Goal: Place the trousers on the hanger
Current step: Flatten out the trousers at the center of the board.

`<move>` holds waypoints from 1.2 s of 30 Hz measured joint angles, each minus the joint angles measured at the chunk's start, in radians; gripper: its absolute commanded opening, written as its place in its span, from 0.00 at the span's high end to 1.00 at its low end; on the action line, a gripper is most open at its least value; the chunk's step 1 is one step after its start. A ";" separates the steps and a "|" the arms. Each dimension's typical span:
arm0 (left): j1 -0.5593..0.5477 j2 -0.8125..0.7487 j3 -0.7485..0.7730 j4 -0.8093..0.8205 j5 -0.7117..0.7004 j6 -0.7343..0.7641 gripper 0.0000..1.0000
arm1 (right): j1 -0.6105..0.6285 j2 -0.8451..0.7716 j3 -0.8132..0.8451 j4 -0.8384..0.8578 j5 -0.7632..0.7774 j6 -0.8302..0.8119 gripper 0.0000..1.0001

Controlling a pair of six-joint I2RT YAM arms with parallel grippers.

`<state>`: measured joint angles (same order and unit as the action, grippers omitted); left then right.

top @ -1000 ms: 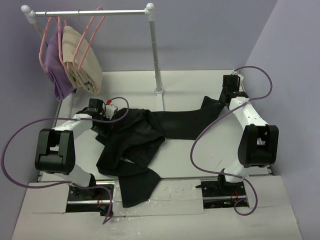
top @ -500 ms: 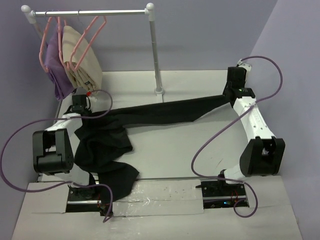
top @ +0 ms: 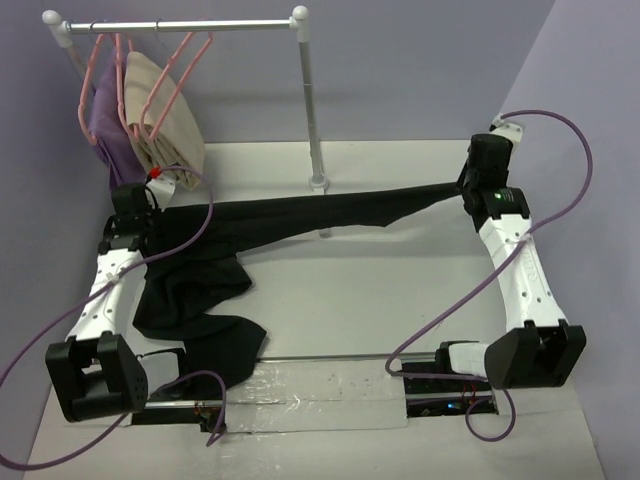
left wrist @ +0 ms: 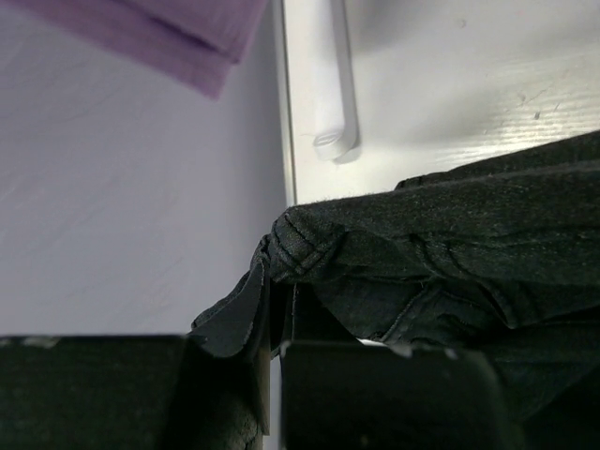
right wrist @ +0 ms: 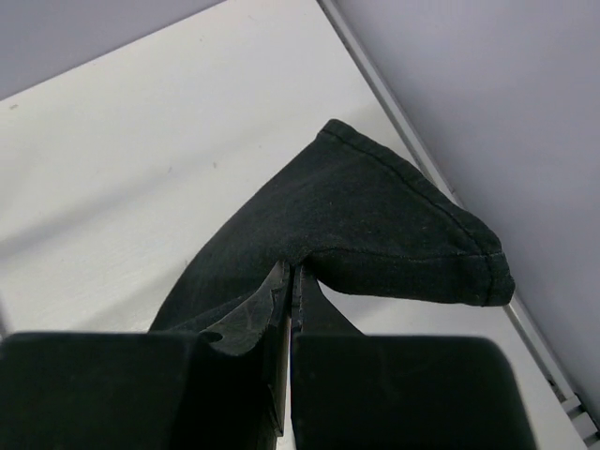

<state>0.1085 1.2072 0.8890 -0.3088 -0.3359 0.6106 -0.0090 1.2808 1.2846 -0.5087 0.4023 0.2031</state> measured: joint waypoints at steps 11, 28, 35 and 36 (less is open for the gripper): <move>0.020 -0.053 0.029 -0.076 0.035 0.032 1.00 | -0.001 -0.062 0.000 -0.022 -0.019 0.001 1.00; 0.026 0.286 0.071 0.071 -0.045 0.030 0.39 | 0.004 0.695 0.554 -0.084 0.020 -0.033 0.36; 0.025 0.312 0.111 0.076 -0.077 0.013 0.35 | 0.064 0.831 0.787 -0.158 0.063 -0.059 0.28; 0.024 0.299 0.111 0.067 -0.073 0.007 0.35 | 0.085 0.783 0.720 -0.148 0.067 -0.061 0.27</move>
<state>0.1326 1.5063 1.0000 -0.2420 -0.4091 0.6174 0.0765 2.0640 2.0048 -0.6563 0.4690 0.1425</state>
